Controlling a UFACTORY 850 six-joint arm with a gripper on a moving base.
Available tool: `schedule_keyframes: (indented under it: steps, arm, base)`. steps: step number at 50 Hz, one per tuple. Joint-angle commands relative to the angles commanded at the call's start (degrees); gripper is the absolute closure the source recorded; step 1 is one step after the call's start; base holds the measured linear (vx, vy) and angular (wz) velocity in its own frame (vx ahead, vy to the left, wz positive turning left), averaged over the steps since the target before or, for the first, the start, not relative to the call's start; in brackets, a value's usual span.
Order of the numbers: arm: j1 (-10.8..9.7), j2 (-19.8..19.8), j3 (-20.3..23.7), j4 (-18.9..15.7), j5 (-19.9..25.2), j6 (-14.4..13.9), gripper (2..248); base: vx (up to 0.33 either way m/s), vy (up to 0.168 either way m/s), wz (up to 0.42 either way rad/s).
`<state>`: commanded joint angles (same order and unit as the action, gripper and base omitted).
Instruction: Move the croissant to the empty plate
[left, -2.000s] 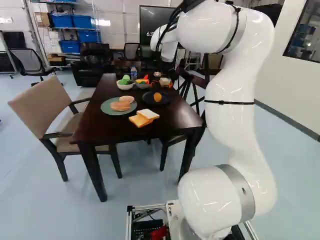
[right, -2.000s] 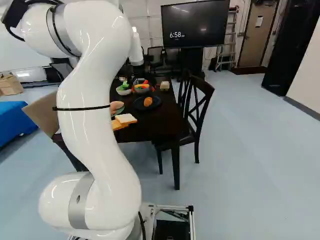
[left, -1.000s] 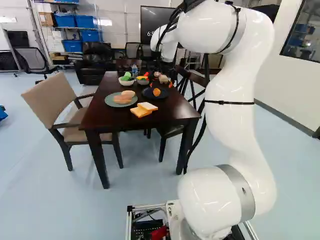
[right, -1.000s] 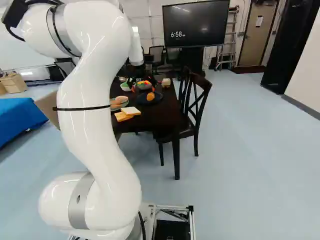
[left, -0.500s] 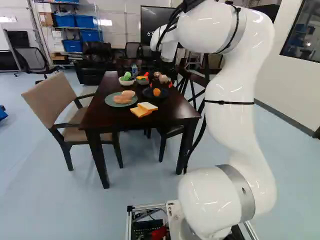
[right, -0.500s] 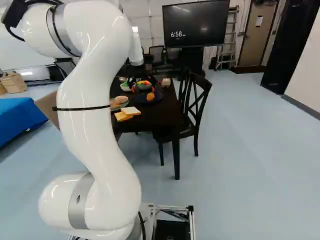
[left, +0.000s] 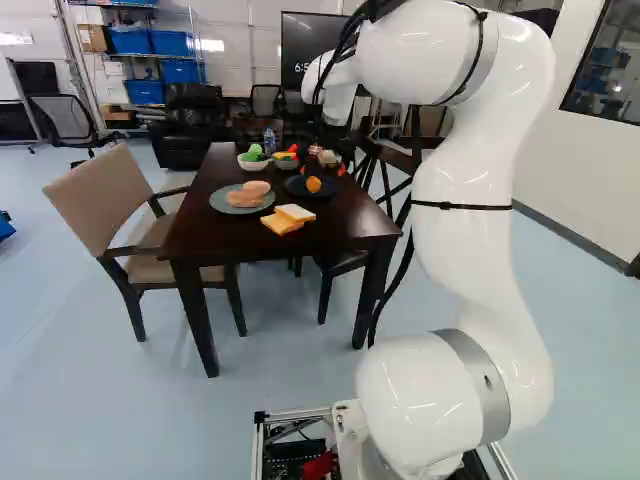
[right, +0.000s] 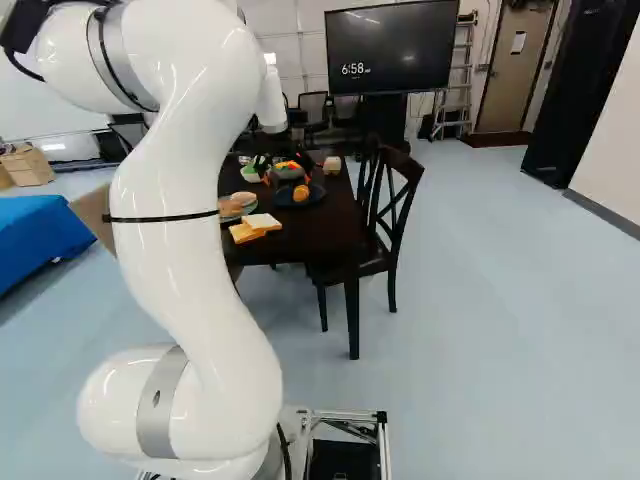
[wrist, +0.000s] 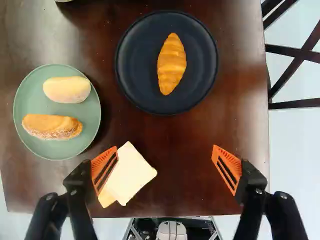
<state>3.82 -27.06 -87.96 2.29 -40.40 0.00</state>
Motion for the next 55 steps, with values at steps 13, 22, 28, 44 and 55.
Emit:
schedule_keyframes:
  steps: [13, 22, 28, 44, 55]
  arm:
    - [-0.13, 1.44, 2.77, -0.08, 3.02, 0.00, 3]
    - [-0.25, 2.77, 5.33, -0.15, 5.81, 0.00, 3]
    - [-0.33, 3.77, 7.27, -0.20, 7.92, 0.00, 3]
    - [-0.62, 6.99, 13.47, -0.37, 14.68, 0.00, 3]
    - [-0.86, 9.66, 18.61, -0.51, 20.28, 0.00, 3]
  base:
    - [0.000, 0.000, 0.000]
    - [0.000, 0.000, 0.000]
    - [0.000, 0.000, 0.000]
    - [0.000, 0.000, 0.000]
    - [0.000, 0.000, 0.000]
